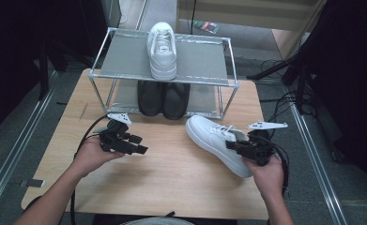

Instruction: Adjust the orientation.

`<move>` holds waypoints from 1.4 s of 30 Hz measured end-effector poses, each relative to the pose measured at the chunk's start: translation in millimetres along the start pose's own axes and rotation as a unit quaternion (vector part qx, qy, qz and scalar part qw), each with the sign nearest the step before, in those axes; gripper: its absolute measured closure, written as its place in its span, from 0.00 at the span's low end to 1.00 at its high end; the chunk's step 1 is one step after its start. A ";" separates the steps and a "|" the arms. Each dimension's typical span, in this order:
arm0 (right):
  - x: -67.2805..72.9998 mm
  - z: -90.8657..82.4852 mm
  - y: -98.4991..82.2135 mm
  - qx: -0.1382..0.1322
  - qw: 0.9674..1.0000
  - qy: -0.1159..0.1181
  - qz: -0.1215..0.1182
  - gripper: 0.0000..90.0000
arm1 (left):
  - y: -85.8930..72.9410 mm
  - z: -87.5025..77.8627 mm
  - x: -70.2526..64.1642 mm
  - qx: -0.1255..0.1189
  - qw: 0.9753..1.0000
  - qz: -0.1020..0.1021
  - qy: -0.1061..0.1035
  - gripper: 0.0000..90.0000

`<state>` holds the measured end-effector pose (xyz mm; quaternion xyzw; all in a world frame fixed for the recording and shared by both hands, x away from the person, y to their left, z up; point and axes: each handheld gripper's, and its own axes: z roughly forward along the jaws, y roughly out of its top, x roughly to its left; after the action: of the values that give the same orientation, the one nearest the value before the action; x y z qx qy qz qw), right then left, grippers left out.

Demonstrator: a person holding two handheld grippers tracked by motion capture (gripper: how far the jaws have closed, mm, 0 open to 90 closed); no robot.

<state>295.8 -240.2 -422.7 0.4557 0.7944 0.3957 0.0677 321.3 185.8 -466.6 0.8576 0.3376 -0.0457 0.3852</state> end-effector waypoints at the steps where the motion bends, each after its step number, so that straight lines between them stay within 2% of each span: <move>1: 5.0 4.4 2.0 0.002 1.000 0.005 -0.005 0.93 | -0.8 -0.9 0.4 -0.001 1.000 -0.001 -0.003 0.51; 3: 8.0 6.8 3.0 0.003 1.000 0.009 -0.007 0.93 | -1.4 -1.0 -0.1 -0.002 1.000 -0.003 -0.004 0.52; 4: 16.4 13.6 5.8 0.005 1.000 0.018 -0.014 0.93 | -2.6 -2.3 -1.0 -0.003 1.000 -0.002 -0.001 0.53; 7: 26.5 21.3 9.5 0.008 0.999 0.024 -0.023 0.93 | -4.2 -3.1 -2.8 -0.005 1.000 -0.002 0.001 0.55; 8: 26.5 21.3 9.5 0.008 0.999 0.024 -0.023 0.93 | -4.2 -3.1 -2.8 -0.005 1.000 -0.002 0.001 0.57; 9: 34.9 29.0 12.9 0.011 0.999 0.029 -0.030 0.93 | -5.0 -3.6 -3.6 -0.006 1.000 -0.001 -0.001 0.59; 14: 49.0 44.1 17.5 0.020 0.998 0.033 -0.052 0.93 | -8.4 -6.2 -8.5 -0.013 1.000 0.003 0.004 0.69; 17: 56.4 52.4 19.2 0.026 0.997 0.036 -0.056 0.93 | -9.3 -6.5 -9.5 -0.017 1.000 0.001 0.004 0.73; 19: 65.6 63.4 20.4 0.026 0.996 0.044 -0.070 0.93 | -10.2 -6.9 -11.4 -0.017 1.000 0.003 0.009 0.76; 20: 65.6 63.4 20.4 0.026 0.996 0.044 -0.070 0.93 | -10.2 -6.9 -11.4 -0.017 1.000 0.003 0.009 0.78; 23: 77.7 77.5 18.4 0.024 0.995 0.058 -0.077 0.93 | -11.3 -9.3 -14.4 -0.024 1.000 0.012 0.016 0.84; 27: 88.7 91.0 13.1 0.023 0.994 0.071 -0.077 0.93 | -12.4 -9.6 -15.3 -0.022 1.000 0.010 0.014 0.86; 28: 88.7 91.0 13.1 0.023 0.994 0.071 -0.077 0.93 | -12.4 -9.6 -15.3 -0.022 1.000 0.010 0.014 0.86; 30: 90.6 97.5 7.9 0.027 0.994 0.081 -0.062 0.91 | -12.3 -8.4 -15.0 -0.020 1.000 0.012 0.014 0.86; 33: 92.2 102.5 1.9 0.035 0.994 0.077 -0.071 0.87 | -11.6 -7.6 -15.5 -0.019 1.000 0.012 0.013 0.87; 36: 92.2 102.9 -1.2 0.035 0.994 0.074 -0.073 0.78 | -10.6 -6.5 -15.5 -0.018 1.000 0.016 0.012 0.89; 37: 90.2 101.8 -0.3 0.037 0.994 0.077 -0.073 0.78 | -10.3 -6.0 -15.7 -0.017 1.000 0.017 0.012 0.90; 39: 84.8 95.5 2.0 0.024 0.993 0.096 -0.064 0.83 | -9.6 -4.4 -16.7 -0.018 1.000 0.014 0.014 0.92; 42: 77.7 83.3 7.3 0.009 0.992 0.107 -0.064 0.93 | -8.1 -0.9 -18.3 -0.013 1.000 0.021 0.014 0.97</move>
<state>294.9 -130.6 -454.4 0.3597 0.8280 0.4301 0.0038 302.2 180.3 -464.8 0.8600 0.3256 -0.0218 0.3922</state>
